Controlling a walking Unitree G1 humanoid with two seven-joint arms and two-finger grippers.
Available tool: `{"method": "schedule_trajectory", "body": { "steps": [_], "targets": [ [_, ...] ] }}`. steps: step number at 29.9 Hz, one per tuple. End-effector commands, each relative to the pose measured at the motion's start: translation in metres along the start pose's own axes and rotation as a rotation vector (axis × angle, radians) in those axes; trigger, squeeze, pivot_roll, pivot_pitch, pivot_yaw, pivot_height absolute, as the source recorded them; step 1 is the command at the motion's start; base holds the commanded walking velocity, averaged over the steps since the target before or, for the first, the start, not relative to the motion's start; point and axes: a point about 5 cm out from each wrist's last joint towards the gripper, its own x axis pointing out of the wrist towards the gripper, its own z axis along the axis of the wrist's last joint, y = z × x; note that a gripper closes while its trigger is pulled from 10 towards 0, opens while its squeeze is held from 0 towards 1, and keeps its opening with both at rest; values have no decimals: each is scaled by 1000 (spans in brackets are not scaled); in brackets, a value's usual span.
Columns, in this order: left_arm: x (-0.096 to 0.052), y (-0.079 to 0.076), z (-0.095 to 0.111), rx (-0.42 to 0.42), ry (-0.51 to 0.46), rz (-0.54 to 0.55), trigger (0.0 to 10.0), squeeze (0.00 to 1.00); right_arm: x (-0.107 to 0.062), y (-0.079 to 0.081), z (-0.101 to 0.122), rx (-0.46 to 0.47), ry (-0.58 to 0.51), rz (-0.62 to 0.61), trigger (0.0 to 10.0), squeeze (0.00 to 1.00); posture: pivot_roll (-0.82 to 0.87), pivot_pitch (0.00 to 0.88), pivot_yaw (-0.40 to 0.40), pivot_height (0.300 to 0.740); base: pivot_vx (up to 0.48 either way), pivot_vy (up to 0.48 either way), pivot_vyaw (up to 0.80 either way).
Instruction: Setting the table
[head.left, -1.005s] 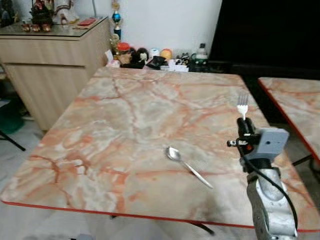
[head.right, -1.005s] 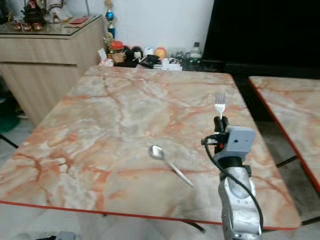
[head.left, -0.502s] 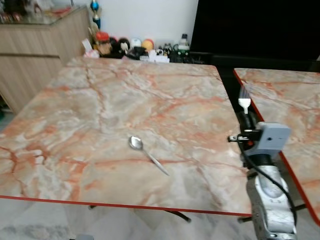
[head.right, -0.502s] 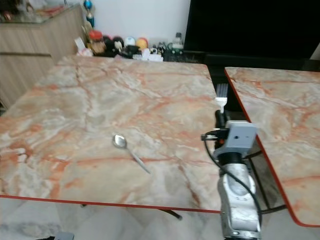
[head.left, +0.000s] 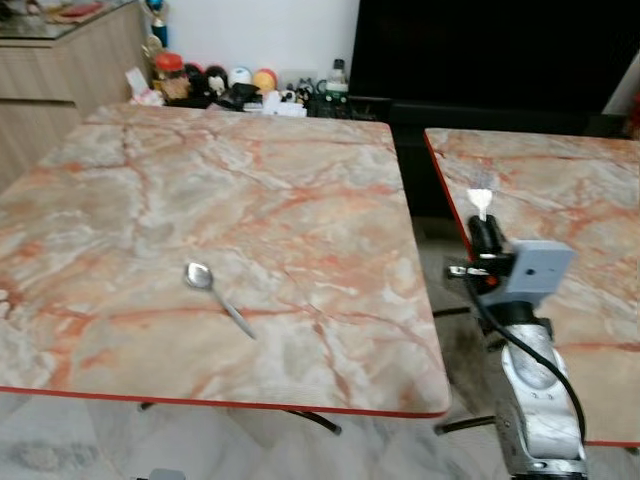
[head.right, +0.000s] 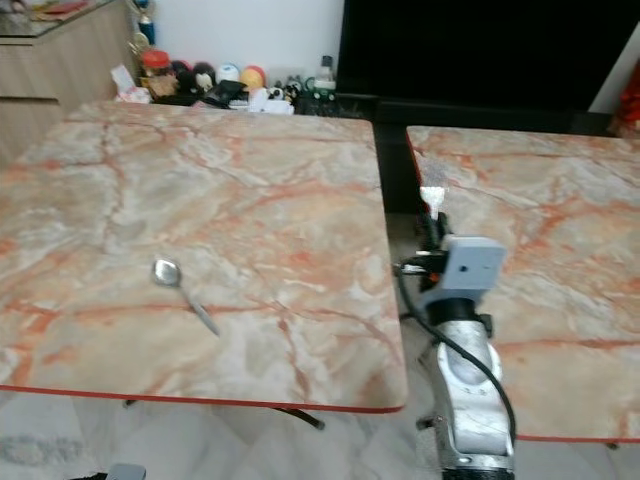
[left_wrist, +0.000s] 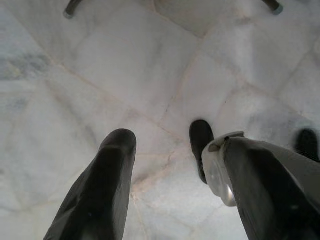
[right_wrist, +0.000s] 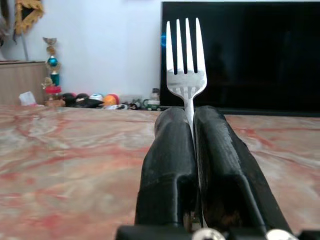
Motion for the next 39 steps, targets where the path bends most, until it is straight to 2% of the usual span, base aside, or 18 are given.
{"method": "schedule_trajectory", "body": {
  "steps": [1,39],
  "targets": [
    [-1,-7,-7,-14,28,-18,10000,0,-1,-8,2,-16,-6,-22,10000,0,-28,100,-3,740,0,-371,0],
    [0,-12,-8,-16,35,-29,10000,0,6,-10,11,-57,-48,-26,10000,0,-41,95,-9,740,0,-369,0]
  ]
}}
